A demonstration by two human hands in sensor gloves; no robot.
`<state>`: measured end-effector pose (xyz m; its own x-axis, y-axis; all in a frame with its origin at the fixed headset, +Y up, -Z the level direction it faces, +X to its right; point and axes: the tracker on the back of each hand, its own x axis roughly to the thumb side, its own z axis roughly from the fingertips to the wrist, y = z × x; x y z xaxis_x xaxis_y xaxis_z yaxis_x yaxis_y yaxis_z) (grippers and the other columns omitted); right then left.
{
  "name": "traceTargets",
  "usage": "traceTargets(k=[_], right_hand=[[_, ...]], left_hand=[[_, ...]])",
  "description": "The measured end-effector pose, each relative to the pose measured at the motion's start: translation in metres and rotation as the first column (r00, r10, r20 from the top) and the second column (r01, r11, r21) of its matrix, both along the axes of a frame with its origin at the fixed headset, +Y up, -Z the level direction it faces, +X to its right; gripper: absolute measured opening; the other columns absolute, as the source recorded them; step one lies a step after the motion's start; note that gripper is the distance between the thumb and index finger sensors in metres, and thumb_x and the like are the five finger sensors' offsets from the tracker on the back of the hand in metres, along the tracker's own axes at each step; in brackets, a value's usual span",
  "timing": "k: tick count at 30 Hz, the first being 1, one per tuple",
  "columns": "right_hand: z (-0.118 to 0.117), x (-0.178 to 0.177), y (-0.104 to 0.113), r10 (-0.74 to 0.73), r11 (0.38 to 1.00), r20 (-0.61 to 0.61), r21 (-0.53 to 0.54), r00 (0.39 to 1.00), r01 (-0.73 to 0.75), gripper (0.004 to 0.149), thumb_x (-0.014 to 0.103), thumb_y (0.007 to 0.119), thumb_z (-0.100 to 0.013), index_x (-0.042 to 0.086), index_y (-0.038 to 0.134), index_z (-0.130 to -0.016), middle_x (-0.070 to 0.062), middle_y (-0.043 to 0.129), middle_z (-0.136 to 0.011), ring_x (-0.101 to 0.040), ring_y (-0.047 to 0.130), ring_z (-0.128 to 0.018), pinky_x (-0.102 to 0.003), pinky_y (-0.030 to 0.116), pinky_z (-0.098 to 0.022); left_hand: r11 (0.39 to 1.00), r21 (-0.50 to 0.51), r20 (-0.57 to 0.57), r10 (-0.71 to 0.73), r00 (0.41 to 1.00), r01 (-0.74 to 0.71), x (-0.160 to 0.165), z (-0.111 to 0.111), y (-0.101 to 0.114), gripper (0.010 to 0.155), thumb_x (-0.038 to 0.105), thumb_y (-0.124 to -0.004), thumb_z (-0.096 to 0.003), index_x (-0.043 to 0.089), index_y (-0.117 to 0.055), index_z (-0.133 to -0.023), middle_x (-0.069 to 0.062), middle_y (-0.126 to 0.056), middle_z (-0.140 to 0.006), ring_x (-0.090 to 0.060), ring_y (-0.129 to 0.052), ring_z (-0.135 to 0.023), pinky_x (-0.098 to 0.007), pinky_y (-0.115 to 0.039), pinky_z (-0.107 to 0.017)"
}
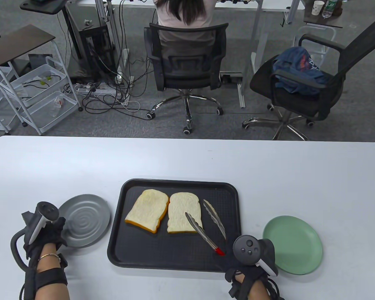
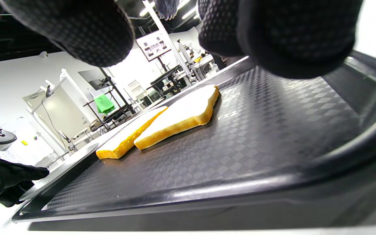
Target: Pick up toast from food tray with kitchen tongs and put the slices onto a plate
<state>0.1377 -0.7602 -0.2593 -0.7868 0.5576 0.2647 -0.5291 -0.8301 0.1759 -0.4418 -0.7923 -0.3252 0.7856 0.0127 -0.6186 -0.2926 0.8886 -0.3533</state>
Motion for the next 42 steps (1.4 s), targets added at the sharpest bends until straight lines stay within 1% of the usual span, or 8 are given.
traceTargets(k=[5, 13, 18, 22, 24, 28, 34, 42], right_hand=[[-0.001, 0.000, -0.002, 0.003, 1.000, -0.004, -0.022, 1.000, -0.004, 0.104, 0.045, 0.088, -0.032, -0.007, 0.024, -0.096, -0.037, 0.060, -0.080, -0.036, 0.084, -0.043, -0.040, 0.086, -0.020], [-0.002, -0.001, -0.003, 0.015, 0.999, -0.009, -0.041, 1.000, -0.015, 0.105, 0.046, 0.088, -0.032, -0.008, 0.024, -0.096, -0.037, 0.060, -0.080, -0.036, 0.084, -0.043, -0.040, 0.086, -0.021], [-0.001, -0.001, -0.003, 0.014, 0.999, -0.011, -0.048, 1.000, -0.015, 0.104, 0.046, 0.088, -0.032, -0.008, 0.024, -0.096, -0.037, 0.060, -0.080, -0.036, 0.084, -0.043, -0.040, 0.086, -0.021], [-0.001, 0.000, -0.003, 0.011, 0.999, -0.007, -0.049, 1.000, -0.011, 0.104, 0.046, 0.087, -0.032, -0.008, 0.024, -0.096, -0.037, 0.060, -0.080, -0.036, 0.084, -0.043, -0.040, 0.086, -0.021], [-0.001, -0.001, -0.003, 0.008, 0.999, -0.008, -0.050, 1.000, -0.009, 0.104, 0.046, 0.087, -0.032, -0.008, 0.024, -0.096, -0.037, 0.060, -0.080, -0.036, 0.084, -0.043, -0.040, 0.086, -0.021], [-0.001, -0.001, -0.003, 0.005, 0.999, -0.012, -0.051, 1.000, -0.006, 0.105, 0.046, 0.087, -0.032, -0.008, 0.024, -0.096, -0.037, 0.060, -0.080, -0.036, 0.084, -0.043, -0.040, 0.086, -0.021], [-0.001, -0.001, -0.003, -0.003, 0.999, -0.014, -0.054, 1.000, 0.002, 0.105, 0.046, 0.087, -0.032, -0.008, 0.024, -0.096, -0.037, 0.060, -0.080, -0.036, 0.084, -0.043, -0.040, 0.086, -0.021], [-0.001, -0.001, -0.004, -0.005, 0.998, -0.021, -0.068, 1.000, 0.004, 0.105, 0.046, 0.087, -0.032, -0.008, 0.024, -0.096, -0.037, 0.060, -0.080, -0.036, 0.084, -0.043, -0.040, 0.086, -0.021]], left_hand=[[0.996, -0.037, -0.023, -0.079, 0.997, 0.078, 0.000, -0.003, -0.004, 0.073, 0.054, -0.058, -0.0701, 0.005, -0.045, -0.123, -0.026, -0.057, -0.113, -0.035, -0.077, -0.086, -0.034, -0.077, -0.065], [0.996, 0.037, -0.005, -0.080, 0.997, 0.080, 0.008, -0.008, -0.003, 0.051, 0.043, -0.065, -0.0694, 0.015, -0.064, -0.112, -0.018, -0.073, -0.102, -0.028, -0.084, -0.079, -0.029, -0.081, -0.060], [0.998, 0.060, -0.041, -0.014, 0.999, 0.016, 0.004, -0.006, 0.001, 0.048, 0.039, -0.065, -0.0697, 0.012, -0.064, -0.109, -0.016, -0.074, -0.101, -0.029, -0.085, -0.079, -0.029, -0.082, -0.061], [0.983, 0.167, -0.083, 0.095, 0.992, -0.080, -0.002, 0.000, 0.009, 0.046, 0.036, -0.064, -0.0695, 0.010, -0.062, -0.108, -0.017, -0.081, -0.097, -0.025, -0.094, -0.075, -0.024, -0.090, -0.057], [0.963, 0.224, -0.097, 0.175, 0.980, -0.150, -0.007, 0.005, 0.010, 0.046, 0.033, -0.064, -0.0691, 0.008, -0.061, -0.107, -0.017, -0.087, -0.091, -0.020, -0.100, -0.068, -0.019, -0.094, -0.050], [0.908, 0.346, -0.118, 0.293, 0.949, -0.238, -0.012, 0.015, 0.013, 0.046, 0.030, -0.064, -0.0687, 0.004, -0.060, -0.107, -0.012, -0.093, -0.081, -0.016, -0.104, -0.058, -0.017, -0.097, -0.041], [0.872, 0.421, -0.100, 0.318, 0.943, -0.250, -0.014, 0.024, 0.032, 0.047, 0.027, -0.064, -0.0687, 0.001, -0.058, -0.107, -0.014, -0.093, -0.080, -0.018, -0.105, -0.054, -0.017, -0.097, -0.038], [0.702, 0.566, 0.055, 0.490, 0.870, -0.432, 0.002, 0.037, 0.059, 0.048, 0.025, -0.063, -0.0692, -0.001, -0.055, -0.109, -0.015, -0.093, -0.081, -0.018, -0.106, -0.051, -0.016, -0.098, -0.035]])
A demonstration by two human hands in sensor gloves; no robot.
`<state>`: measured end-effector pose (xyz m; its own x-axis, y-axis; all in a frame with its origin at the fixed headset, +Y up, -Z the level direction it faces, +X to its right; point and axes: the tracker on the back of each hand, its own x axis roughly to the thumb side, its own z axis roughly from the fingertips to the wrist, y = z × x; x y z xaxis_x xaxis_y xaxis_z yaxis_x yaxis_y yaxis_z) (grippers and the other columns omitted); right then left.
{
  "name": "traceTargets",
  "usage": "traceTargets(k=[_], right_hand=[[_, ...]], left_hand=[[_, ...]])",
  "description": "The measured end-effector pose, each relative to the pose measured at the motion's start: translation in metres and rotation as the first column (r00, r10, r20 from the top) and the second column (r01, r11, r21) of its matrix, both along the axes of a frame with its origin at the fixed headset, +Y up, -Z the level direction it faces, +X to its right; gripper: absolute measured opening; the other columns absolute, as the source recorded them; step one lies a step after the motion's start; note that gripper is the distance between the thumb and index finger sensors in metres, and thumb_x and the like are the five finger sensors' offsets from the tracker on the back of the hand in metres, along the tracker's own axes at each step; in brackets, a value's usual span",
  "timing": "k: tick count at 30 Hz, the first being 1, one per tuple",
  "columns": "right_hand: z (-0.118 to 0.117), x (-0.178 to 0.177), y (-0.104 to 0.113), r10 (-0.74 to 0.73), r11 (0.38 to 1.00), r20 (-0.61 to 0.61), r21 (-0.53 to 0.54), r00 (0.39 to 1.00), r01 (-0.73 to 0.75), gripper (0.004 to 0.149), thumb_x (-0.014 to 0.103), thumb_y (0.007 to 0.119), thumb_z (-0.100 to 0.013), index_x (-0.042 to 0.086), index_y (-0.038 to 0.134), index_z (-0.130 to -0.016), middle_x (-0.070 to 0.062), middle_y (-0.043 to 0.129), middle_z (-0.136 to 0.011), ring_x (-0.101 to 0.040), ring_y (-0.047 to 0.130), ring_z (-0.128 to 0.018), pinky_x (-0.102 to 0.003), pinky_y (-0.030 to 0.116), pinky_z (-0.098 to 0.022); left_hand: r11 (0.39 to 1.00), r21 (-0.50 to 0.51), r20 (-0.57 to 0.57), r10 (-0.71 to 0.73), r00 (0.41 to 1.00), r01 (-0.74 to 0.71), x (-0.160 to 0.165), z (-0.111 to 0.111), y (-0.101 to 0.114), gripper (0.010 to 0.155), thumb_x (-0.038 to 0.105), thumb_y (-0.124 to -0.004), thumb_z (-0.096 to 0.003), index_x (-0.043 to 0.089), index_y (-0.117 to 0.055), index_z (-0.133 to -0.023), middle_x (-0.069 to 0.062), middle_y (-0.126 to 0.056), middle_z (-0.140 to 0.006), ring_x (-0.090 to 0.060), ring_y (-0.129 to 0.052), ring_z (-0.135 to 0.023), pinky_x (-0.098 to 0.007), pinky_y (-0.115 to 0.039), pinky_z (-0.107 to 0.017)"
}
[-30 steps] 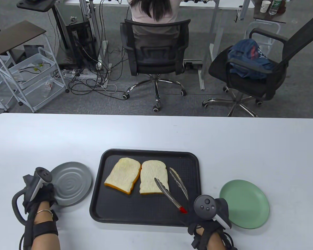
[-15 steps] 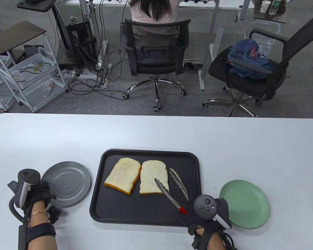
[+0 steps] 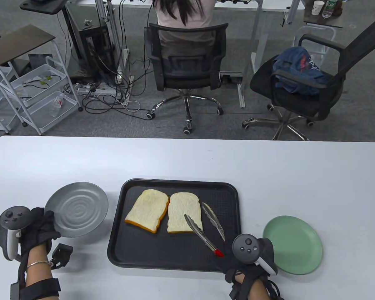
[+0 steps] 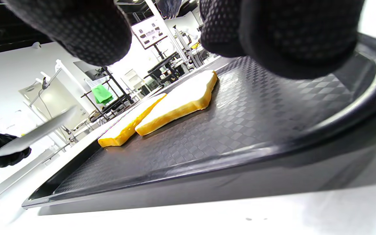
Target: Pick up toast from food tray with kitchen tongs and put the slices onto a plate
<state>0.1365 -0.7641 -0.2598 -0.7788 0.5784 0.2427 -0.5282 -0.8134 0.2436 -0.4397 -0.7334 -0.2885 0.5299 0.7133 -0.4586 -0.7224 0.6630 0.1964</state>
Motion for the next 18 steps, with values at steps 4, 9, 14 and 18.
traceTargets(k=[4, 9, 14, 18], right_hand=[[0.000, 0.000, 0.000, -0.004, 1.000, -0.002, -0.011, 1.000, 0.004, 0.105, 0.047, 0.087, -0.032, -0.008, 0.024, -0.096, -0.038, 0.060, -0.079, -0.037, 0.084, -0.043, -0.040, 0.086, -0.020], [0.001, -0.001, -0.002, 0.000, 0.999, -0.005, -0.037, 1.000, -0.001, 0.106, 0.048, 0.087, -0.032, -0.008, 0.023, -0.096, -0.038, 0.059, -0.079, -0.037, 0.084, -0.043, -0.041, 0.086, -0.020], [0.001, -0.001, -0.002, 0.003, 0.999, -0.002, -0.044, 1.000, -0.003, 0.100, 0.048, 0.083, -0.039, -0.008, 0.023, -0.096, -0.038, 0.059, -0.079, -0.037, 0.084, -0.043, -0.041, 0.086, -0.020], [0.000, 0.000, -0.004, 0.008, 0.998, -0.001, -0.059, 1.000, -0.008, 0.101, 0.049, 0.083, -0.039, -0.008, 0.023, -0.096, -0.038, 0.059, -0.079, -0.037, 0.084, -0.042, -0.041, 0.086, -0.020]], left_hand=[[0.994, 0.074, 0.064, 0.074, 0.995, -0.079, 0.013, 0.008, 0.003, 0.049, 0.025, -0.063, -0.0695, -0.001, -0.054, -0.110, -0.015, -0.093, -0.082, -0.019, -0.106, -0.051, -0.016, -0.098, -0.035], [0.974, 0.140, 0.143, 0.157, 0.977, -0.177, 0.030, 0.018, 0.000, 0.051, 0.025, -0.063, -0.0700, 0.000, -0.050, -0.112, -0.016, -0.091, -0.084, -0.020, -0.105, -0.051, -0.017, -0.097, -0.036], [0.961, 0.153, 0.186, 0.202, 0.961, -0.232, 0.039, 0.022, -0.010, 0.051, 0.025, -0.063, -0.0701, 0.000, -0.049, -0.112, -0.018, -0.089, -0.085, -0.021, -0.105, -0.052, -0.018, -0.096, -0.037], [0.954, 0.154, 0.226, 0.219, 0.949, -0.256, 0.045, 0.023, -0.017, 0.051, 0.026, -0.062, -0.0703, 0.000, -0.049, -0.113, -0.018, -0.088, -0.086, -0.022, -0.105, -0.052, -0.018, -0.096, -0.037]])
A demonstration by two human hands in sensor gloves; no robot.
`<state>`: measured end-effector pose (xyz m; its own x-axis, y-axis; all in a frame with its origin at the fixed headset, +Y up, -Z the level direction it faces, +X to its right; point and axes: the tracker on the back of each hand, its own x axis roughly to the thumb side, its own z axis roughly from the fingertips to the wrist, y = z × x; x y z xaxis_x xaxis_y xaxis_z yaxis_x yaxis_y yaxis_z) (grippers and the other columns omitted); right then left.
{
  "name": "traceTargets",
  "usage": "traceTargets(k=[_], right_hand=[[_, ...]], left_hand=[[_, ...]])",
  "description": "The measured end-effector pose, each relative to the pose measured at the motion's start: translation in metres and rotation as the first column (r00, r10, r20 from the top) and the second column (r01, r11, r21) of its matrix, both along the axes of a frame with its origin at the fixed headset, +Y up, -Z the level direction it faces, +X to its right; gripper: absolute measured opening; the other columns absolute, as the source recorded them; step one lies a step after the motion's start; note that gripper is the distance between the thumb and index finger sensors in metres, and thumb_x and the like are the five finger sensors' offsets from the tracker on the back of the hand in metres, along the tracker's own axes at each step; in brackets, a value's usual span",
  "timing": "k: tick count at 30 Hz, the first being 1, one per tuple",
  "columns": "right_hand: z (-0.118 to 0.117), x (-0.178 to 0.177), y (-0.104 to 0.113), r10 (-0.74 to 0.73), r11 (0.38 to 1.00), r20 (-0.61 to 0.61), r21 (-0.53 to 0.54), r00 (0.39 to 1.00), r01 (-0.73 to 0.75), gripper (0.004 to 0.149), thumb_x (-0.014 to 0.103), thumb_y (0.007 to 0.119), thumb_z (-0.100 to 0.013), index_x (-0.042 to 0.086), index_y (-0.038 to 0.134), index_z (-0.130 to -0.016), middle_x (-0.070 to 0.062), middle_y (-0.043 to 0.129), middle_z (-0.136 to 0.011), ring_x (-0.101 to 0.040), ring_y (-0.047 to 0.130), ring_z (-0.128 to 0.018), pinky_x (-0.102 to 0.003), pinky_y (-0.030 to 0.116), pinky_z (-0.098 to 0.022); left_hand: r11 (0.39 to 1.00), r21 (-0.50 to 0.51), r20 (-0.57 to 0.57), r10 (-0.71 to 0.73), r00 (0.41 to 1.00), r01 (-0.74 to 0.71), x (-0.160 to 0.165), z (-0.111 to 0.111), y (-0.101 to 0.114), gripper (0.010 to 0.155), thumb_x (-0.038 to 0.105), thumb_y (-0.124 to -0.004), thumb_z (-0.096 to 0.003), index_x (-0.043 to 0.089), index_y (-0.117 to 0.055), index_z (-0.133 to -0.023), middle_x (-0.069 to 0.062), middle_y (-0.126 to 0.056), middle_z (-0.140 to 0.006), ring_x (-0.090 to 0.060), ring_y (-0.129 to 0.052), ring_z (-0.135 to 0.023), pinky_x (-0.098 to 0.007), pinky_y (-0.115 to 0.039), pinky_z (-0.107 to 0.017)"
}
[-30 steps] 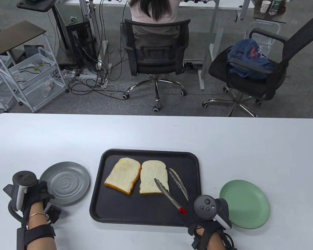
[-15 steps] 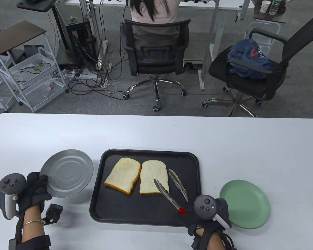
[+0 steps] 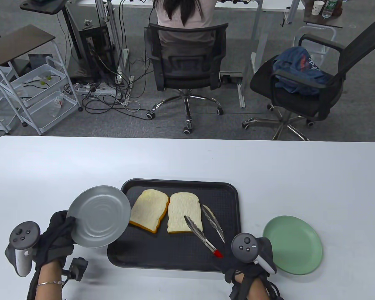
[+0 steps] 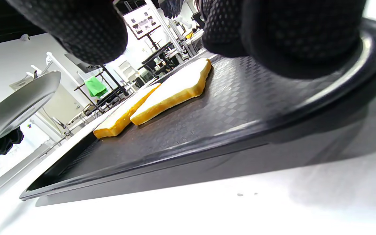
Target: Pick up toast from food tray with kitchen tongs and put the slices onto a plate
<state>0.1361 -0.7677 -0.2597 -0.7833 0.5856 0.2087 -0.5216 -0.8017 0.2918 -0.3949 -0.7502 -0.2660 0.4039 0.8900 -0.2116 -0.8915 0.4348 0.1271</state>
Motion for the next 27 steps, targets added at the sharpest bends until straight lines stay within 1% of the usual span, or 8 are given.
traceTargets(k=[4, 6, 11, 17, 23, 27], right_hand=[[-0.001, 0.001, -0.001, -0.004, 1.000, 0.009, -0.012, 1.000, 0.004, 0.101, 0.049, 0.083, -0.039, -0.008, 0.022, -0.096, -0.038, 0.059, -0.079, -0.037, 0.084, -0.043, -0.041, 0.086, -0.020], [-0.001, 0.002, -0.001, -0.004, 1.000, 0.013, -0.016, 1.000, 0.004, 0.101, 0.049, 0.083, -0.039, -0.008, 0.022, -0.096, -0.038, 0.059, -0.079, -0.037, 0.084, -0.043, -0.041, 0.086, -0.020], [-0.001, 0.003, -0.001, -0.014, 0.999, 0.021, -0.028, 1.000, 0.014, 0.101, 0.049, 0.083, -0.038, -0.008, 0.022, -0.096, -0.038, 0.059, -0.079, -0.037, 0.084, -0.042, -0.041, 0.086, -0.020], [-0.003, 0.006, -0.001, -0.036, 0.998, 0.033, -0.050, 0.999, 0.038, 0.102, 0.050, 0.083, -0.038, -0.008, 0.022, -0.096, -0.039, 0.059, -0.079, -0.037, 0.084, -0.042, -0.041, 0.086, -0.020], [-0.007, 0.011, 0.007, -0.108, 0.990, 0.058, -0.081, 0.992, 0.112, 0.104, 0.053, 0.081, -0.038, -0.007, 0.020, -0.096, -0.039, 0.059, -0.079, -0.037, 0.084, -0.042, -0.041, 0.086, -0.019], [-0.010, 0.018, 0.016, -0.179, 0.971, 0.073, -0.150, 0.981, 0.188, 0.103, 0.055, 0.079, -0.039, -0.007, 0.020, -0.097, -0.040, 0.059, -0.079, -0.038, 0.085, -0.040, -0.041, 0.086, -0.018]], left_hand=[[1.000, 0.003, 0.046, 0.026, 0.999, -0.026, 0.005, -0.001, -0.007, 0.051, 0.026, -0.062, -0.0704, 0.001, -0.048, -0.113, -0.017, -0.088, -0.086, -0.021, -0.104, -0.053, -0.017, -0.096, -0.038], [1.000, 0.005, 0.060, 0.012, 0.998, -0.012, 0.006, -0.001, -0.007, 0.051, 0.026, -0.062, -0.0704, 0.001, -0.049, -0.113, -0.018, -0.088, -0.086, -0.022, -0.105, -0.053, -0.017, -0.096, -0.038], [0.999, 0.000, 0.074, 0.037, 0.997, -0.038, 0.005, -0.002, -0.010, 0.051, 0.026, -0.062, -0.0704, 0.001, -0.048, -0.113, -0.018, -0.088, -0.087, -0.022, -0.104, -0.053, -0.018, -0.096, -0.038], [0.999, 0.005, 0.060, 0.049, 0.997, -0.050, 0.003, -0.001, -0.010, 0.051, 0.026, -0.062, -0.0703, 0.001, -0.048, -0.113, -0.018, -0.088, -0.086, -0.022, -0.104, -0.053, -0.018, -0.096, -0.038], [0.998, 0.008, 0.063, 0.061, 0.996, -0.062, 0.005, 0.000, -0.010, 0.051, 0.026, -0.062, -0.0703, 0.001, -0.048, -0.113, -0.018, -0.088, -0.086, -0.022, -0.104, -0.053, -0.018, -0.096, -0.038], [0.999, 0.002, 0.074, 0.046, 0.996, -0.046, 0.007, 0.000, -0.011, 0.051, 0.026, -0.062, -0.0702, 0.000, -0.049, -0.113, -0.018, -0.088, -0.086, -0.023, -0.104, -0.053, -0.018, -0.096, -0.037]])
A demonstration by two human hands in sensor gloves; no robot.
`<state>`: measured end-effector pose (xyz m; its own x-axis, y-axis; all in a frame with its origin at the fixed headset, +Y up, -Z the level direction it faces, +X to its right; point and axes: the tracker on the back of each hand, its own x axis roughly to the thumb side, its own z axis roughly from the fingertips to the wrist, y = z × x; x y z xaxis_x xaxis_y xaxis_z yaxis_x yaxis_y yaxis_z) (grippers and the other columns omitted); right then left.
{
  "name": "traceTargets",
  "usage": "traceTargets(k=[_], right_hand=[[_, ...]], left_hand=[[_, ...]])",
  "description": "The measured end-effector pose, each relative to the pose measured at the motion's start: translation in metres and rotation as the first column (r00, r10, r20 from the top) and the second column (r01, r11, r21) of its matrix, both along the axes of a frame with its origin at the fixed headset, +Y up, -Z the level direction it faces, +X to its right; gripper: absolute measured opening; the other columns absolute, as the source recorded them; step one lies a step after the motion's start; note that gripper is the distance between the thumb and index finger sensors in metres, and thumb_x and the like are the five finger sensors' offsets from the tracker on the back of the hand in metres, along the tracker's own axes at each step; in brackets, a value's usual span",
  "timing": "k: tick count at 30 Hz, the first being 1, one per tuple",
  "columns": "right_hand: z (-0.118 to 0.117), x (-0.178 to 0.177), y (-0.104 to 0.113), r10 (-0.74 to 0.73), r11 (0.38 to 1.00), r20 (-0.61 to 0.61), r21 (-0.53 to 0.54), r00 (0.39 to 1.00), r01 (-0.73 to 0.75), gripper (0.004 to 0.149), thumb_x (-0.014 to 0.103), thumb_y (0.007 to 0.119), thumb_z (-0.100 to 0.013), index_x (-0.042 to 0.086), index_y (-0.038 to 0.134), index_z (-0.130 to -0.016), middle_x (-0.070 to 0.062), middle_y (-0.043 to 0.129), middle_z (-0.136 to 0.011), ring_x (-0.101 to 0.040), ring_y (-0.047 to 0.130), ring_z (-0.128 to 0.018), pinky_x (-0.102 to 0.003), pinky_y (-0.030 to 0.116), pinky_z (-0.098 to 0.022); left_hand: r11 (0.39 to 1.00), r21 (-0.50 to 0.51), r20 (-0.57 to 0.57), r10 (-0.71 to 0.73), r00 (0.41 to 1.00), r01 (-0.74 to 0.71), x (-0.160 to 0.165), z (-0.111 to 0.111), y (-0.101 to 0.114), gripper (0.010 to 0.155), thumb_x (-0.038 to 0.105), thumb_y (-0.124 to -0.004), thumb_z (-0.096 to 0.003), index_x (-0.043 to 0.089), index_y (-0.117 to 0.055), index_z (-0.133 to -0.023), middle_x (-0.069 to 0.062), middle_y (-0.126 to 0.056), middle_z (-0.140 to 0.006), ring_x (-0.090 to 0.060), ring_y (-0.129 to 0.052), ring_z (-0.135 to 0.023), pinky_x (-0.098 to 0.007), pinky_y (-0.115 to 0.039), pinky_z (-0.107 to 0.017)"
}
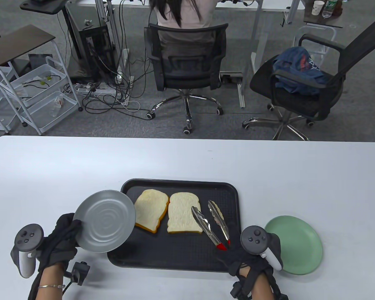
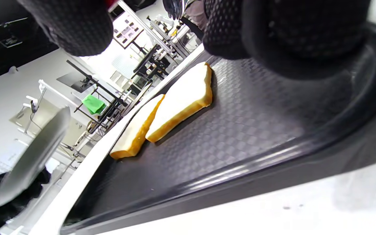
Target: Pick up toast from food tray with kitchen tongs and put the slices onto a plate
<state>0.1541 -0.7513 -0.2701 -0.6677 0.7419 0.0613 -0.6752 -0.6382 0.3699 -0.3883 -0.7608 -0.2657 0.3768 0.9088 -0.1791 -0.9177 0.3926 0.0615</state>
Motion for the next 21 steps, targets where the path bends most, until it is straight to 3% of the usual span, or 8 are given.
traceTargets(k=[10, 14, 21], right_hand=[[-0.009, 0.021, 0.011, -0.195, 0.950, -0.010, -0.251, 0.981, 0.186, 0.099, 0.056, 0.075, -0.044, -0.007, 0.020, -0.097, -0.041, 0.061, -0.077, -0.038, 0.087, -0.037, -0.041, 0.087, -0.016], [-0.014, 0.025, 0.002, -0.246, 0.902, -0.022, -0.372, 0.969, 0.220, 0.098, 0.055, 0.074, -0.046, -0.007, 0.020, -0.098, -0.042, 0.062, -0.076, -0.038, 0.088, -0.035, -0.041, 0.087, -0.015], [-0.018, 0.034, -0.018, -0.210, 0.829, -0.036, -0.536, 0.977, 0.159, 0.095, 0.055, 0.073, -0.047, -0.009, 0.024, -0.098, -0.043, 0.065, -0.073, -0.039, 0.088, -0.033, -0.042, 0.088, -0.013]], left_hand=[[1.000, 0.003, 0.007, 0.001, 1.000, -0.001, 0.000, 0.000, 0.000, 0.051, 0.026, -0.062, -0.0703, 0.000, -0.048, -0.113, -0.019, -0.088, -0.087, -0.023, -0.104, -0.053, -0.018, -0.096, -0.038], [1.000, 0.012, -0.005, 0.011, 1.000, -0.011, -0.003, 0.002, 0.000, 0.051, 0.025, -0.062, -0.0702, 0.000, -0.049, -0.113, -0.019, -0.088, -0.086, -0.023, -0.104, -0.053, -0.019, -0.096, -0.037], [1.000, 0.011, -0.008, 0.017, 1.000, -0.017, -0.005, 0.002, 0.000, 0.051, 0.025, -0.062, -0.0702, 0.000, -0.048, -0.113, -0.019, -0.088, -0.086, -0.023, -0.104, -0.053, -0.019, -0.096, -0.037]])
